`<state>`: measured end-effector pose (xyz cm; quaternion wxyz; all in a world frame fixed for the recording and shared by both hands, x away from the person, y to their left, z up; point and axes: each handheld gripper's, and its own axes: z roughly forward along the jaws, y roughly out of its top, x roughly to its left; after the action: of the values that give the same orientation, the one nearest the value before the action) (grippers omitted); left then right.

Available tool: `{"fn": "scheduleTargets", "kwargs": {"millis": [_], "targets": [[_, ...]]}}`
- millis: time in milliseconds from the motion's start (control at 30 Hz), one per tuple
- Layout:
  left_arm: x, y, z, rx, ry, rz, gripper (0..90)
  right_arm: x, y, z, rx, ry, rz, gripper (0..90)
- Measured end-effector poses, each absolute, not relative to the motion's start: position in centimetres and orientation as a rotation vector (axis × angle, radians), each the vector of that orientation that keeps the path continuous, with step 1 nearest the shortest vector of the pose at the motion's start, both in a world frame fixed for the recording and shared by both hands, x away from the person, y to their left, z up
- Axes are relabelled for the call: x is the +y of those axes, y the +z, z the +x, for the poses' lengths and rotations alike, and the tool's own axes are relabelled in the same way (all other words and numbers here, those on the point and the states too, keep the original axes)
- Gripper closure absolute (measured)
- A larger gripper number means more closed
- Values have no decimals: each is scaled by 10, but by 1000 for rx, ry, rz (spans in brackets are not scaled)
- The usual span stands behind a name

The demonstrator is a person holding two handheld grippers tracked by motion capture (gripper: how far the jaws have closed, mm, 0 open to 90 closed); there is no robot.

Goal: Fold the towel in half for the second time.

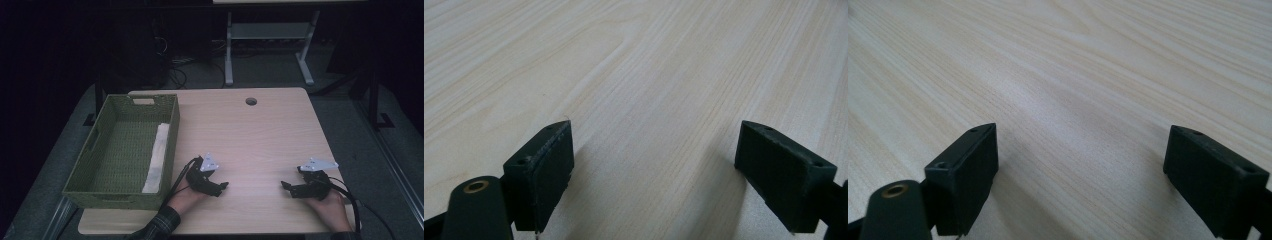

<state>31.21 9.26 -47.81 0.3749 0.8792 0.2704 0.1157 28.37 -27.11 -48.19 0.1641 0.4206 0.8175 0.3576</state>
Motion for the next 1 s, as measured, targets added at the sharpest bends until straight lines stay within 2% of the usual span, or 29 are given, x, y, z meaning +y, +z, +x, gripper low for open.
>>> {"fn": "scheduleTargets", "kwargs": {"millis": [1000], "targets": [[93,-478,313,735,309,2245,124,-271,-482,286,2325,1008,1209,105]]}}
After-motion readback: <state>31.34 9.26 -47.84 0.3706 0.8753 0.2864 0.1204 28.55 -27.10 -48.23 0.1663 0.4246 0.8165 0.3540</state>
